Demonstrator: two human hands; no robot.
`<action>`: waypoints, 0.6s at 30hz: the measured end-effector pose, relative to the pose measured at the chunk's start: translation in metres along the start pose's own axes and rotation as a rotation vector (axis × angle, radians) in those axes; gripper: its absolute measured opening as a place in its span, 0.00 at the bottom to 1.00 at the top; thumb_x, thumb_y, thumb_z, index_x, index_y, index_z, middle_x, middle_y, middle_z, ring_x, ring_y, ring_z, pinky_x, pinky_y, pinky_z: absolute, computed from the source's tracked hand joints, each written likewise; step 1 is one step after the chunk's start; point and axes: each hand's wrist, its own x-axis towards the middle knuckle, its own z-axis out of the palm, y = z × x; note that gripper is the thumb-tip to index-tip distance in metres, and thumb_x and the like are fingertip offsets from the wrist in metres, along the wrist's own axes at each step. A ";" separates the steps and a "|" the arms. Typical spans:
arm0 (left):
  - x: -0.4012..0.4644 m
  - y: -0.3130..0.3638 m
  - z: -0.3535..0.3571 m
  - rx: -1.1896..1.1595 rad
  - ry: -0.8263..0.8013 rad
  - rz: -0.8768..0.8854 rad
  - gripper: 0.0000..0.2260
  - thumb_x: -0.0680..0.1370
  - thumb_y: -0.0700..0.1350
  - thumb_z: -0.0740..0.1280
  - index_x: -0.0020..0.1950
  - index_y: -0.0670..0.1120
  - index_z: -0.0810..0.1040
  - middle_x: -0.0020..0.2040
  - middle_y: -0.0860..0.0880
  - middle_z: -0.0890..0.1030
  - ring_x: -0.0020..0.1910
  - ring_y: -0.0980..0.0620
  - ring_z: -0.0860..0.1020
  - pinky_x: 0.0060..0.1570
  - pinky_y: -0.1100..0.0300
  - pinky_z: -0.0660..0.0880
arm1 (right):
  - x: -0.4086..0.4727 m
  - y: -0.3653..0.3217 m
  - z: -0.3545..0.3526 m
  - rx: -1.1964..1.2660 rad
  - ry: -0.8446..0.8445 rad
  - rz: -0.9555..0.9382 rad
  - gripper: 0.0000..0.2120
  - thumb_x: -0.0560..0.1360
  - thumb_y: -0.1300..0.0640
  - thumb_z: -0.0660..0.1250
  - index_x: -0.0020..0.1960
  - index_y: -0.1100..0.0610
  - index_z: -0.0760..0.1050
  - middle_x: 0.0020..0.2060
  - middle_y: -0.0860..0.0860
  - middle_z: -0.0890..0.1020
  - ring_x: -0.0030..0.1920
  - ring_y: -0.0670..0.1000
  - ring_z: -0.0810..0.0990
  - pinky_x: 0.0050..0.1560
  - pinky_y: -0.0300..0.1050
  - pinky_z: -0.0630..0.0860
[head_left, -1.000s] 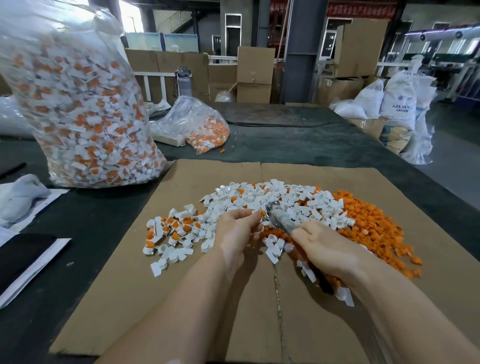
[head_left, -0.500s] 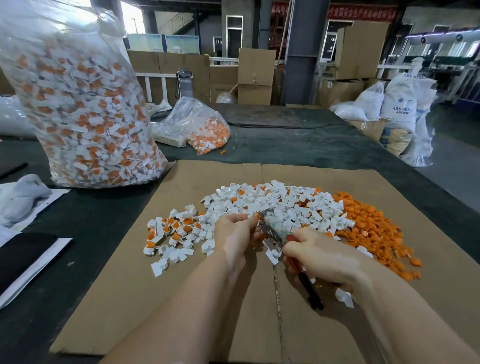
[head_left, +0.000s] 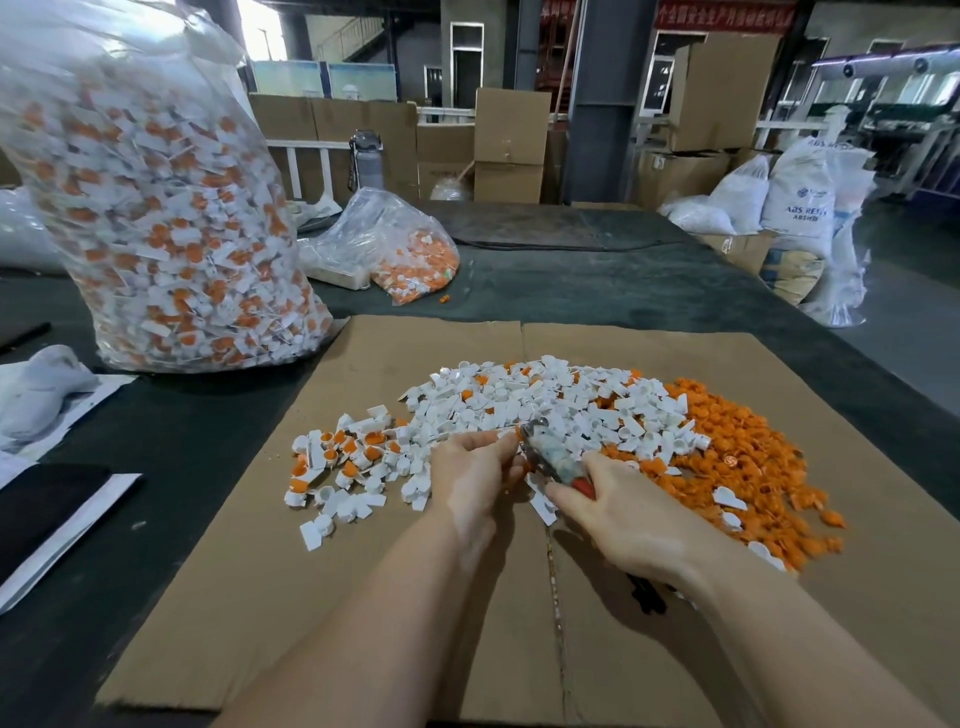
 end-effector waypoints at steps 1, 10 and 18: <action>0.000 0.000 -0.001 -0.008 0.001 0.002 0.02 0.76 0.34 0.67 0.47 0.37 0.75 0.26 0.46 0.76 0.22 0.55 0.72 0.27 0.62 0.74 | 0.000 0.002 0.000 0.041 0.020 0.002 0.13 0.78 0.42 0.59 0.44 0.52 0.67 0.36 0.48 0.74 0.32 0.45 0.70 0.32 0.38 0.64; 0.000 -0.014 -0.019 0.462 -0.068 0.318 0.06 0.78 0.38 0.64 0.49 0.44 0.80 0.32 0.48 0.79 0.32 0.54 0.75 0.39 0.63 0.74 | 0.023 0.041 -0.005 -0.451 0.412 0.151 0.21 0.76 0.39 0.59 0.56 0.56 0.69 0.55 0.55 0.74 0.58 0.54 0.69 0.55 0.45 0.69; -0.002 -0.015 -0.022 0.639 -0.079 0.393 0.09 0.79 0.40 0.63 0.56 0.46 0.81 0.46 0.47 0.83 0.48 0.49 0.79 0.54 0.57 0.74 | 0.035 0.056 0.001 -0.661 0.439 0.219 0.30 0.75 0.33 0.51 0.61 0.56 0.69 0.61 0.55 0.72 0.62 0.55 0.68 0.59 0.46 0.68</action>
